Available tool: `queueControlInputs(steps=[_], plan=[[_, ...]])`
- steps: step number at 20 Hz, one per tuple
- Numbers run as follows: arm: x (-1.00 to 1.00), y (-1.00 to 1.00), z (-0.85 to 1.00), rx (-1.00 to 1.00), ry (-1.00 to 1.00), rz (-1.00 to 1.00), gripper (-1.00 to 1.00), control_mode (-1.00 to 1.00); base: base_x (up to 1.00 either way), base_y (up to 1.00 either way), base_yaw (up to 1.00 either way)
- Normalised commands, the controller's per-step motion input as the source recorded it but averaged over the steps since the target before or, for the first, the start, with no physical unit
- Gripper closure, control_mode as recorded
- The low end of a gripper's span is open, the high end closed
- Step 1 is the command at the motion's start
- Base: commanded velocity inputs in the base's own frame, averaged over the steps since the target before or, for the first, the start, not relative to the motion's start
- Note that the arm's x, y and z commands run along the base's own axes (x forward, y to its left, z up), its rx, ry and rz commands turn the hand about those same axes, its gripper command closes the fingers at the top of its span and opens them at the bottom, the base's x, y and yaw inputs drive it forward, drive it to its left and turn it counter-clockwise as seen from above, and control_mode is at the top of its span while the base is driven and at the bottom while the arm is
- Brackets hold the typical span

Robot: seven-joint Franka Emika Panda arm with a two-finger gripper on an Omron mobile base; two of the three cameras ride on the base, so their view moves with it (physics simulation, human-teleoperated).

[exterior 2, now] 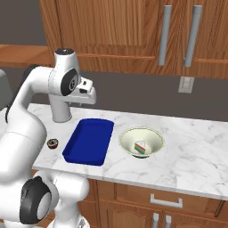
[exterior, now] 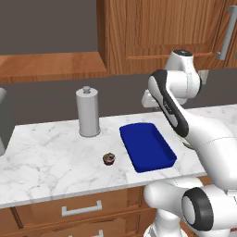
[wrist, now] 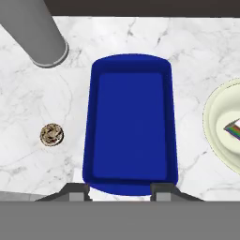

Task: Place the bowl with cake and the cupcake onto the tray.

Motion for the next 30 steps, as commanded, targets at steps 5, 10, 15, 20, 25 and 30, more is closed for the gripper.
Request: queueControlInputs(steps=[5,10,15,20,25,30], plan=[[-0.31,0.02,-0.06,0.0,-0.01,0.0,-1.0,-1.0,0.0,0.0,0.0],[-0.54,0.19,-0.3,0.0,-0.08,0.0,-1.0,-1.0,0.0,0.0,0.0],[-0.26,0.35,-0.39,0.01,-0.06,0.0,-1.0,-1.0,0.0,0.0,0.0],[0.0,0.46,-0.29,0.0,0.0,0.0,-1.0,-1.0,0.0,0.0,0.0],[0.0,0.5,-0.25,0.0,0.0,0.0,-1.0,-1.0,0.0,0.0,0.0],[0.0,0.49,-0.37,0.0,0.0,0.0,-1.0,-1.0,0.0,0.0,0.0]])
